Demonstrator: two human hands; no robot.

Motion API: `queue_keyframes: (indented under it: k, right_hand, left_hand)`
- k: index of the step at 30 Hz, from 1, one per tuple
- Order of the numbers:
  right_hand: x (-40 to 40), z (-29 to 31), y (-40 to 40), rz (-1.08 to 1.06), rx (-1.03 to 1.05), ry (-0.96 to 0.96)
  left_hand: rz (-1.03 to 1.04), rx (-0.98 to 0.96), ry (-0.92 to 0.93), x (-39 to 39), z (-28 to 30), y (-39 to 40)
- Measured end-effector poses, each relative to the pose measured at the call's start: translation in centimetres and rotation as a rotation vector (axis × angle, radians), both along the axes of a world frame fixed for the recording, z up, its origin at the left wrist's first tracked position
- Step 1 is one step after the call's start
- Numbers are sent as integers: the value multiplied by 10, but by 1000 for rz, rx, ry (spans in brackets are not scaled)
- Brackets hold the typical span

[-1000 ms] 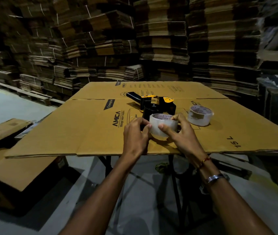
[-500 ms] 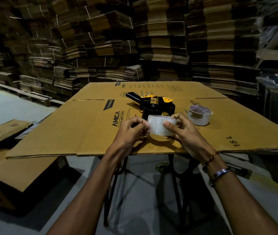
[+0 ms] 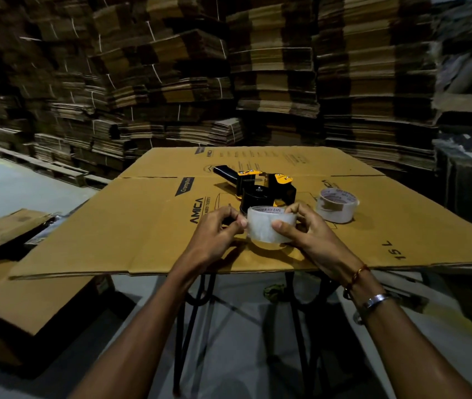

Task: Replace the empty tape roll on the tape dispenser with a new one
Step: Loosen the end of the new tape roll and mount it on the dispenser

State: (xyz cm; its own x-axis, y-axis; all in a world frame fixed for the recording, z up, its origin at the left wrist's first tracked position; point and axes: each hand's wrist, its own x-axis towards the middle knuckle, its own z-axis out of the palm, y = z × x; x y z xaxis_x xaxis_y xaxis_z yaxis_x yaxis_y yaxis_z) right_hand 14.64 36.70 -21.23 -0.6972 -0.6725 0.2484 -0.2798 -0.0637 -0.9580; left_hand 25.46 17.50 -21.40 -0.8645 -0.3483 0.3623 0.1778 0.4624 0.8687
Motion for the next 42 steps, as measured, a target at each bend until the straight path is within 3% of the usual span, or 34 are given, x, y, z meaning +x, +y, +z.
queue_keyframes:
  k: [4, 12, 24, 29, 31, 35, 37, 42]
  right_hand:
    - [-1, 2, 1, 10, 33, 4]
    - [-1, 3, 2, 13, 11, -28]
    - [1, 6, 4, -26, -24, -69]
    - [-3, 20, 9, -61, -68, -44]
    - [-8, 31, 9, -111, -79, -6]
    - [-21, 45, -4, -214, -102, 157]
    - [-28, 43, -13, -223, -121, 112]
    - [-43, 21, -25, -237, -160, -39]
  left_hand:
    - [-59, 3, -35, 2, 4, -4]
    - [-162, 322, -92, 6, 5, -2]
    - [-219, 400, -86, 2, 3, -9]
    - [-124, 451, -57, -4, 6, -19]
    - [-17, 381, -33, -13, 5, -27]
    - [57, 35, -113, -47, 0, -41]
    - [20, -63, -181, -65, -1, -42]
    - [-92, -85, -280, -98, 0, -37]
